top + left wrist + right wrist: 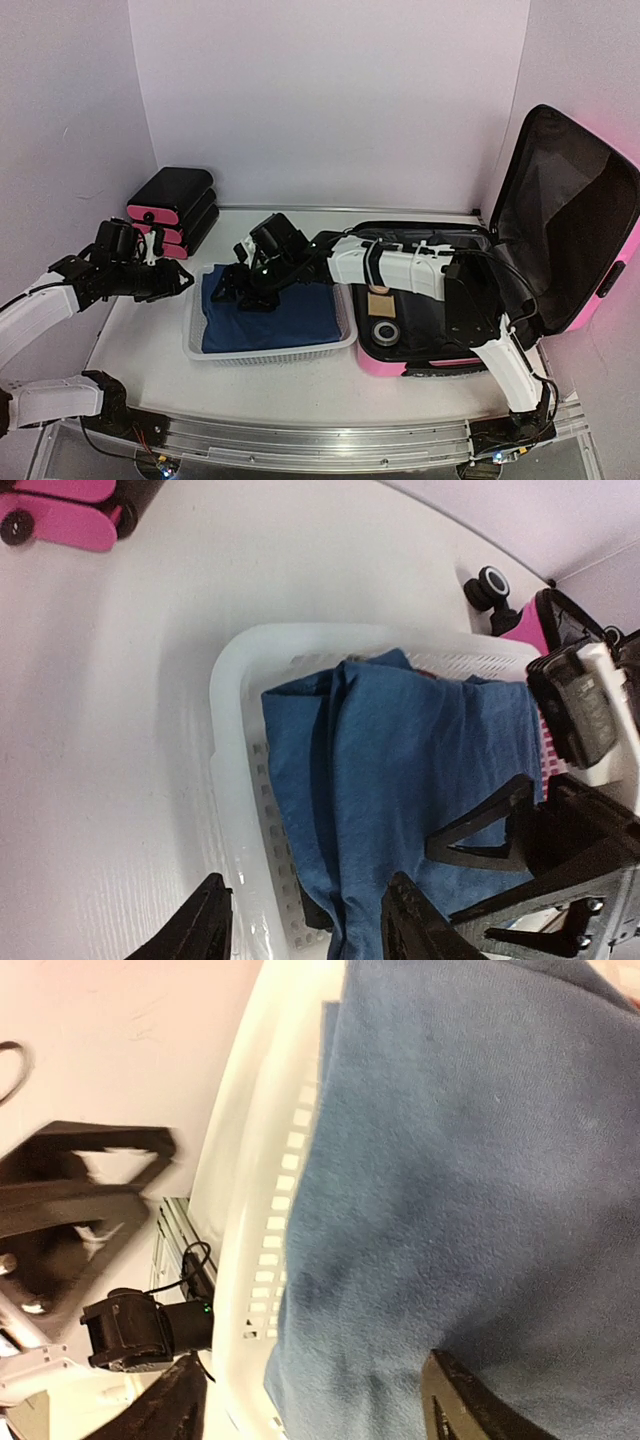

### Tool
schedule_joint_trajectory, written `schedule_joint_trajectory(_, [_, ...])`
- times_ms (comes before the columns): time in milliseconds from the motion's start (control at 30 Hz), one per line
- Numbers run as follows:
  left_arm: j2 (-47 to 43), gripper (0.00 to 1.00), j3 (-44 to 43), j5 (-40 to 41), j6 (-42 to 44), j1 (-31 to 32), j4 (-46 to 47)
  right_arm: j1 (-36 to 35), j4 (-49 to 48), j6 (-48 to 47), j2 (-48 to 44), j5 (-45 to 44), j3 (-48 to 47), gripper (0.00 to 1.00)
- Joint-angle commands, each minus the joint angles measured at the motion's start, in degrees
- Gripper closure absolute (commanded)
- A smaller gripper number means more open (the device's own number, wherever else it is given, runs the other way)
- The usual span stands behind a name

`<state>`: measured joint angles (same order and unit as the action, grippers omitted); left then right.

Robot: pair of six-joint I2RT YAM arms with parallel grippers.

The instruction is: Open, take out, and arrange the luggage

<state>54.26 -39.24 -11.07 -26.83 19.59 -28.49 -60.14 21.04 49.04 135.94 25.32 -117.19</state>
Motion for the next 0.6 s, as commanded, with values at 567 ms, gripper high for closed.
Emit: schedule_joint_trajectory(567, [20.76,0.60,-9.02,-19.21,-3.55,9.85,9.40,12.34,6.73,-16.67,-37.89,-8.20,34.60,0.12])
